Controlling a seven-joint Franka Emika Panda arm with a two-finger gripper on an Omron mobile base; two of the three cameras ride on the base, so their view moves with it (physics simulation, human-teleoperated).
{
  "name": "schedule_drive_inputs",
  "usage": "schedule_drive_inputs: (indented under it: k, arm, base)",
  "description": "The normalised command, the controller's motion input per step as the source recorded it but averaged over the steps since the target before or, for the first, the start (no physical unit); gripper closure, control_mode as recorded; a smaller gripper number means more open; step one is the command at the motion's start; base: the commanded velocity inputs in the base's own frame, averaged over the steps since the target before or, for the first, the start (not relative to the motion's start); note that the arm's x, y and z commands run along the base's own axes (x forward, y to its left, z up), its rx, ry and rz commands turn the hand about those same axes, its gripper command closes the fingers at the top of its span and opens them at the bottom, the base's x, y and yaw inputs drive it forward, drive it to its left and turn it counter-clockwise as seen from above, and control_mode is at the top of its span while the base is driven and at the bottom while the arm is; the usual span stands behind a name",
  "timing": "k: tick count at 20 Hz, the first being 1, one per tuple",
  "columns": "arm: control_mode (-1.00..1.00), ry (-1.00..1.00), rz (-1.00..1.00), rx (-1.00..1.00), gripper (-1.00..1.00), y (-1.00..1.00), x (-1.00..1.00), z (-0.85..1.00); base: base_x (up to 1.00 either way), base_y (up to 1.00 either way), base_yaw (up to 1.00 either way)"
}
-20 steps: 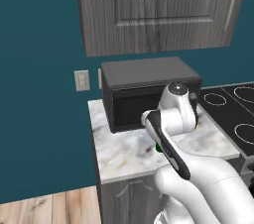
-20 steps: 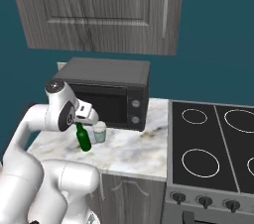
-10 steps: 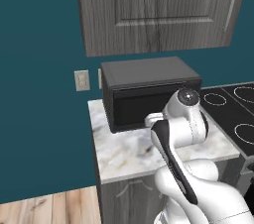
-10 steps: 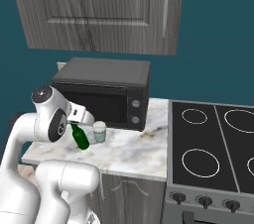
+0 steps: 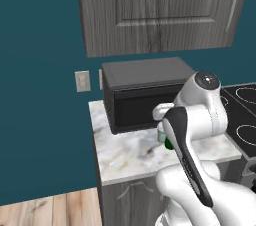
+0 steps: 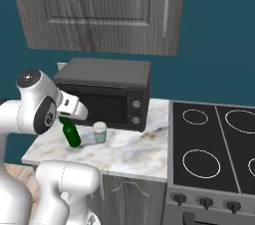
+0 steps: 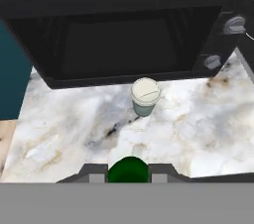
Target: Move the drinks to the dining counter.
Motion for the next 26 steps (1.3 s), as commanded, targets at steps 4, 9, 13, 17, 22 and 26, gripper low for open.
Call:
schedule_drive_inputs:
  k: [4,9,13,17,22,26]
  arm:
    - [-1.00,0.00,0.00,0.00,1.00,0.00,-0.61,0.37]
    - [-1.00,0.00,0.00,0.00,1.00,0.00,-0.52,0.54]
    - [-1.00,0.00,0.00,0.00,1.00,0.00,-0.59,0.53]
    - [1.00,0.00,0.00,0.00,1.00,0.08,-0.30,0.25]
    - [1.00,0.00,0.00,0.00,1.00,0.00,0.00,0.00]
    - [1.00,0.00,0.00,0.00,1.00,0.00,0.00,0.00]
  base:
    - [0.00,0.00,0.00]
    - [0.00,0.00,0.00]
    - [0.00,0.00,0.00]
    - [-0.26,0.17,0.02]
    - [-0.24,0.47,0.47]
    - [0.00,0.24,0.95]
